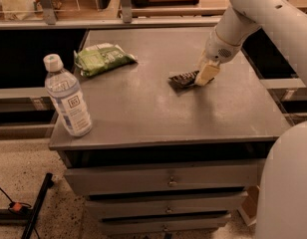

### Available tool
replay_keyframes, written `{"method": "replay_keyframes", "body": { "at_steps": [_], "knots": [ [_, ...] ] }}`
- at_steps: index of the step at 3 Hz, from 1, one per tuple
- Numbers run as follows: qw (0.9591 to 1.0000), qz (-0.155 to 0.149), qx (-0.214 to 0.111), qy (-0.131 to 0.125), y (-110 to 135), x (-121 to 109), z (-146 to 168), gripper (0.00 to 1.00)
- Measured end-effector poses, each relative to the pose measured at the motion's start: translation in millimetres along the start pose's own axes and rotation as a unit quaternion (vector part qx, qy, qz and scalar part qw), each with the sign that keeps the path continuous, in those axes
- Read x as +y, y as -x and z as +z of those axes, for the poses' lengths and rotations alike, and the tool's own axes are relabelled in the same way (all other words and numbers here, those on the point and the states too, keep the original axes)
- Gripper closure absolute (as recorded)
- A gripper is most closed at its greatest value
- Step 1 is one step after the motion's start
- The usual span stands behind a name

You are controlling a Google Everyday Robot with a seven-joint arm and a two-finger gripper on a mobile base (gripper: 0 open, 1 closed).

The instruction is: Move rxbar chocolate near blue plastic bottle

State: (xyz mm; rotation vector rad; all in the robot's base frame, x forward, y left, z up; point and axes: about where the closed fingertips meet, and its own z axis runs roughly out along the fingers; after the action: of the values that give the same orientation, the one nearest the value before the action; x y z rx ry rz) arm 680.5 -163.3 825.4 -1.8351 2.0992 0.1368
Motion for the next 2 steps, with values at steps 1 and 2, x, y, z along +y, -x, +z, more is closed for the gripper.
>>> {"method": "replay_keyframes", "body": {
  "at_steps": [1, 2],
  "knots": [
    [1.0, -0.009, -0.003, 0.002, -1.4, 0.5, 3.8, 0.99],
    [1.0, -0.009, -0.003, 0.002, -1.1, 0.4, 3.0, 1.0]
  ]
}}
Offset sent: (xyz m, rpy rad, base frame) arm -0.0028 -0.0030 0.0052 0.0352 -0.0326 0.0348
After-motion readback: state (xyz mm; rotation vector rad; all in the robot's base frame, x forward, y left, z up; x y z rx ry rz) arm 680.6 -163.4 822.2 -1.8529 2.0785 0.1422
